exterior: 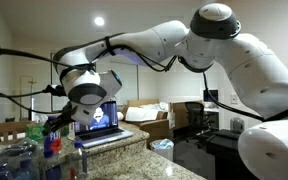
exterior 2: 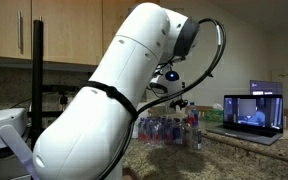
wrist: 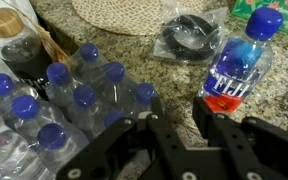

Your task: Put the water bottles upright

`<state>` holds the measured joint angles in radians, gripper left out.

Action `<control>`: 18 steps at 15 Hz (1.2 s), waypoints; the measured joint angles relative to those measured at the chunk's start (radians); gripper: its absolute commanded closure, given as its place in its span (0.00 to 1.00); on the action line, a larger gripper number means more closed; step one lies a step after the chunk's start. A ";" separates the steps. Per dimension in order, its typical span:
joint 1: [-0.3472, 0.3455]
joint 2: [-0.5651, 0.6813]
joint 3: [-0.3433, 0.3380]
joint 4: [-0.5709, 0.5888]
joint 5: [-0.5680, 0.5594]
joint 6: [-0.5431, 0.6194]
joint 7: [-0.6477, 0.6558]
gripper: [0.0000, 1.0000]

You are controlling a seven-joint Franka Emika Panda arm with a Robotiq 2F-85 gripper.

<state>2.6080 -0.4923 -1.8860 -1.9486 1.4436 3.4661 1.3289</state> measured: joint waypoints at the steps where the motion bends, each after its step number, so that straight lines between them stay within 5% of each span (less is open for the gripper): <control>1: 0.000 0.001 0.002 0.000 -0.006 0.000 0.007 0.31; 6: 0.000 0.006 0.007 0.000 -0.038 0.000 0.033 0.02; 18: 0.001 0.050 0.009 -0.035 -0.043 -0.001 0.059 0.00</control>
<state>2.6087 -0.4419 -1.8771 -1.9835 1.4005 3.4653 1.3880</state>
